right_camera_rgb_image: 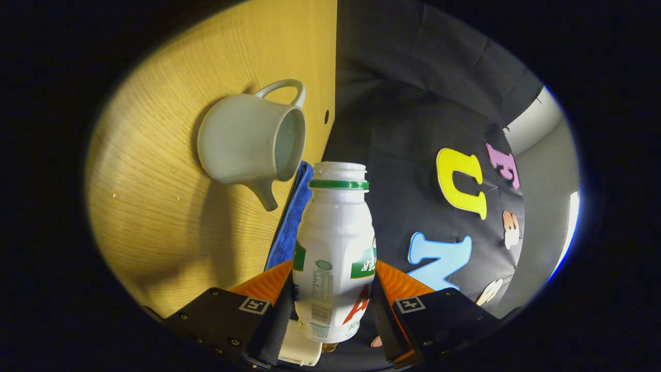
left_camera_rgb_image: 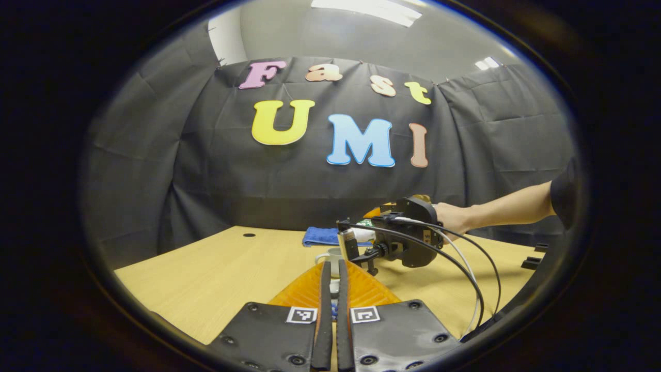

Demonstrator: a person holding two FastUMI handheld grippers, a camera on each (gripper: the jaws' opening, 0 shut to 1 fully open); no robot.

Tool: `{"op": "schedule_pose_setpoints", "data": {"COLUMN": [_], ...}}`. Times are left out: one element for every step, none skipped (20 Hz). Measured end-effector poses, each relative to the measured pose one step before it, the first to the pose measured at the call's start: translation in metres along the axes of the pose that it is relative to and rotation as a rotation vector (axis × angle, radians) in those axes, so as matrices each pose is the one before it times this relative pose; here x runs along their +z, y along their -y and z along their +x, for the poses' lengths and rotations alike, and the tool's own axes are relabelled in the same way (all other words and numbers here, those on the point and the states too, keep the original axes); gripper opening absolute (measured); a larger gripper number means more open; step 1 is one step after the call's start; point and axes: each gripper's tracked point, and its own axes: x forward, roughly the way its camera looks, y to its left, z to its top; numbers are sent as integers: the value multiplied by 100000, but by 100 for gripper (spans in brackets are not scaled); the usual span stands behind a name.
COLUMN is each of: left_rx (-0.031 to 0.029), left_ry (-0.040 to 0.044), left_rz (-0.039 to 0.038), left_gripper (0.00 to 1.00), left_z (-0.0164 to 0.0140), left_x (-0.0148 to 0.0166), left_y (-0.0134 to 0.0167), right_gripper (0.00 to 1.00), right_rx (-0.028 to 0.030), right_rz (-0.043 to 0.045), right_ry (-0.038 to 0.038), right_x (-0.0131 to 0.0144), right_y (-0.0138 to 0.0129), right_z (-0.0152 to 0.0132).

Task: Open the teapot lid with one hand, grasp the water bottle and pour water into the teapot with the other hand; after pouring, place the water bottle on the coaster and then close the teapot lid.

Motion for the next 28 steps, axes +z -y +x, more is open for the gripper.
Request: {"op": "schedule_pose_setpoints", "data": {"left_rx": [53, 117, 220, 250, -47, 37, 44, 96, 186, 99, 9, 37, -79, -10, 66, 127, 128, 67, 75, 43, 7, -9, -66, -66, 24, -2, -81, -26], "left_ry": [143, 138, 284, 123, -166, -229, -116, -14, 181, 185, -20, -226, -242, -63, 19, 142, 72, -81, -37, -54, -31, -92, 3, 23, 59, 24, -23, -232], "left_rz": [73, 28, 99, -17, -189, -184, -74, 79, 115, 39, 6, -42, -61, -12, 32, 6, -8, -7, -46, 12, 71, 23, -101, -24, 38, -12, -56, -91], "left_gripper": [14, 14, 14, 14, 14, 14, 14, 14, 14, 14, 14, 14, 14, 14, 14, 14, 14, 14, 14, 14, 14, 14, 14, 14, 14, 14, 14, 14], "left_z": [-57, -8, -37, 75, -85, -43, -81, 38, 39, 52, -10, -35, -33, 24, 33, -8, 23, -73, -8, 52, 16, -27, -102, 62, 49, -21, 71, -25], "left_x": [45, 135, 123, -62, 48, -251, -3, 61, 185, -3, -41, -65, -70, -79, -1, 111, 48, -71, 30, -91, -25, -91, 79, 54, 67, -37, 6, -35], "left_y": [-41, -61, -99, -78, -36, -101, -34, -45, -92, 23, -29, 61, -39, 23, -34, -110, -70, 79, -50, -40, 31, -29, 7, 59, -32, -58, 38, 4], "right_gripper": [73, 73, 73, 73, 73, 73, 73, 73, 73, 73, 73, 73, 73, 73, 73, 73, 73, 73, 73, 73, 73, 73, 73, 73, 73, 73, 73, 73], "right_rx": [-588, -330, 13, -450, -310, -594, -417, -399, -144, -289, -388, -529, -265, -257, -200, -401, -408, -282, -499, -411, -586, -609, -492, -341, -172, -350, -298, -248], "right_rz": [-1795, -1311, -928, -724, -694, -672, -636, -561, -607, -874, -1162, -1225, -1022, -762, -760, -706, -872, -956, -881, -872, -940, -1104, -938, -844, -803, -870, -802, -716], "right_ry": [121, 75, 84, 30, 280, 76, 99, 29, 120, 123, 346, 24, 179, 190, 124, 83, 97, -126, 77, 129, 164, 185, 73, -14, 225, 128, 182, 217], "right_x": [-11, 62, -6, -53, 44, 98, -13, 5, -12, 24, 21, -40, -12, -65, 7, -19, -6, -50, 84, -1, 69, -22, 16, 2, 37, 90, -43, 11], "right_y": [113, 18, 8, 219, 85, 31, 86, 54, 9, 68, 83, 92, -11, 51, 29, 91, 54, 57, 109, 25, 117, 111, 72, 50, -8, 127, 10, -25], "right_z": [-69, 62, -49, 168, -13, 42, 61, -103, -23, 90, -40, -60, 153, -10, 85, -17, 98, 14, -58, -36, 102, -5, 72, 69, -78, -2, -26, -96]}}
